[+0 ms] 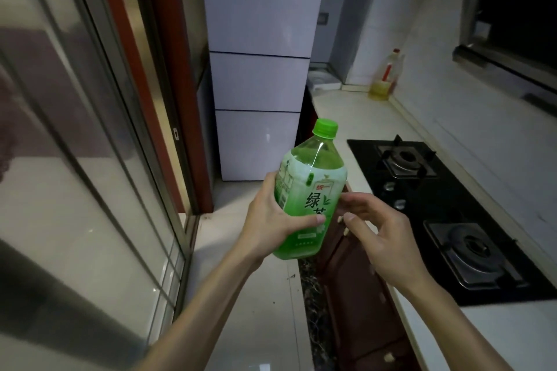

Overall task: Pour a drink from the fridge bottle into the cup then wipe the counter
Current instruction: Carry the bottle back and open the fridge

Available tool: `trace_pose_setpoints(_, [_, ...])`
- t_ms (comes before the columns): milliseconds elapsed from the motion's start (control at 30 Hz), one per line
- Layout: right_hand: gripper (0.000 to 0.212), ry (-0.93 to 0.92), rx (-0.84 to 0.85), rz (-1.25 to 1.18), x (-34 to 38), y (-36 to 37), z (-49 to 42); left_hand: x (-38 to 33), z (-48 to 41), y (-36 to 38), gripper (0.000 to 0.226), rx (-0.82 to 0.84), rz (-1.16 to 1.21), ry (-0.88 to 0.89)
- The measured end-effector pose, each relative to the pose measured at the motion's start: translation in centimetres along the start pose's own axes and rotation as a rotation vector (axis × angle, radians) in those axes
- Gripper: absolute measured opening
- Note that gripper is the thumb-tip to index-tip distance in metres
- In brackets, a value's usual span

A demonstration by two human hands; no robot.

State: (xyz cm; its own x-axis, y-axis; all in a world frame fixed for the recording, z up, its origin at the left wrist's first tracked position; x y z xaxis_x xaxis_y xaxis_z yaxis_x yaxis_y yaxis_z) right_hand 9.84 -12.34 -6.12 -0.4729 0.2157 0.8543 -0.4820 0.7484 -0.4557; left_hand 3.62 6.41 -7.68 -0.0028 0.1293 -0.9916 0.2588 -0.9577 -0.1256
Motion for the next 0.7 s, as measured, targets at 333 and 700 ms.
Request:
trace_pose_setpoints(333, [0.031, 0.011, 0.074, -0.036, -3.8, 2.3, -7.5, 2.8, -5.5, -2.9, 0.077, -0.104, 0.012, -0.052])
trace_pose_setpoints(700, [0.034, -0.008, 0.116, -0.132, -10.0, -2.2, -19.9, 1.9, -18.7, -1.9, 0.071, -0.142, -0.033, -0.083])
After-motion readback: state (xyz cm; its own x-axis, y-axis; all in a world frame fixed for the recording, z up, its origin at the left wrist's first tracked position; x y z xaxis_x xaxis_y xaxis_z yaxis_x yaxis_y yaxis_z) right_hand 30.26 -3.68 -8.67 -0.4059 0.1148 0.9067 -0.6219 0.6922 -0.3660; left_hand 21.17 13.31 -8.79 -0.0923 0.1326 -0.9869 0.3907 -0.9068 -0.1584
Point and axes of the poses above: each hand's wrist, its own z-axis away from the middle knuckle, its own y-axis out of the palm, x = y × z, the point moved 2 cm from there along -z, towards the middle knuckle, and after that the axes turned 9 degrees about x, right-handed, at the moved point
